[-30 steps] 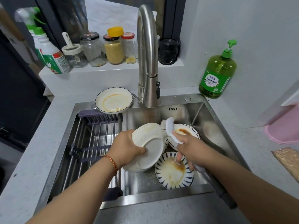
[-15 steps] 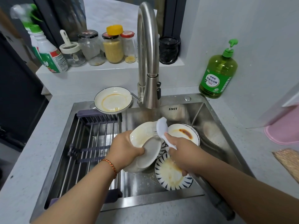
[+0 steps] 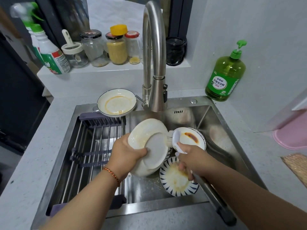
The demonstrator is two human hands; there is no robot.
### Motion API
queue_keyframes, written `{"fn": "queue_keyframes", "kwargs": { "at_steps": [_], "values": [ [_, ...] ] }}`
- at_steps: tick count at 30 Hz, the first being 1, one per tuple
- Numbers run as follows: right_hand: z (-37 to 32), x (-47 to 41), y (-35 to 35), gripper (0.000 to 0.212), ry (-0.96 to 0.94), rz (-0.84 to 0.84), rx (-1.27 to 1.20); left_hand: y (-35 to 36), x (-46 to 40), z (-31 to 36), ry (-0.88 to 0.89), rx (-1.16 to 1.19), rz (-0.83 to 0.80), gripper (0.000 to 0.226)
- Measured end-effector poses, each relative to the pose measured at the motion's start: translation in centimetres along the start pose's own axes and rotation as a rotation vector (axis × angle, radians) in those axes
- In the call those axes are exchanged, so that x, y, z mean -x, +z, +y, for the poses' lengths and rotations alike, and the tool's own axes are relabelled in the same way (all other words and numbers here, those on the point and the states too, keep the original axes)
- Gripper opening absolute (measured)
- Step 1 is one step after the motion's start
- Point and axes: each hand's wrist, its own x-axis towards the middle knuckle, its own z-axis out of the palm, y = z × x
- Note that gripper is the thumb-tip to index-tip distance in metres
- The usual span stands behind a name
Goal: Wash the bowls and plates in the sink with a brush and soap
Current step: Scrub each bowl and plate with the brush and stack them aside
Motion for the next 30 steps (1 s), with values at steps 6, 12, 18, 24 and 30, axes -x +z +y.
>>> {"fn": "queue_keyframes", "kwargs": {
  "at_steps": [6, 12, 18, 24, 30],
  "values": [
    [1.6, -0.8, 2.1, 0.069, -0.062, 0.104, -0.202, 1.5, 1.5, -2.0, -0.19, 0.44, 0.104, 0.041],
    [2.2, -1.5, 1.7, 0.08, -0.072, 0.139, -0.253, 3.0, 3.4, -3.1, -0.289, 0.707, 0.038, 0.042],
    [1.5, -1.7, -1.0, 0.088, -0.094, -0.007, -0.016, 0.4, 1.5, -1.1, -0.327, 0.49, -0.248, 0.048],
    [-0.1, -1.5, -1.4, 0.094, -0.134, -0.068, 0.27, 0.0, -0.3, 1.3, -0.277, 0.08, -0.488, 0.052],
    [0.5, -1.1, -2.0, 0.057, -0.012, 0.054, 0.238, -0.3, -0.4, 0.2, -0.145, -0.044, -0.24, 0.045]
  ]
}}
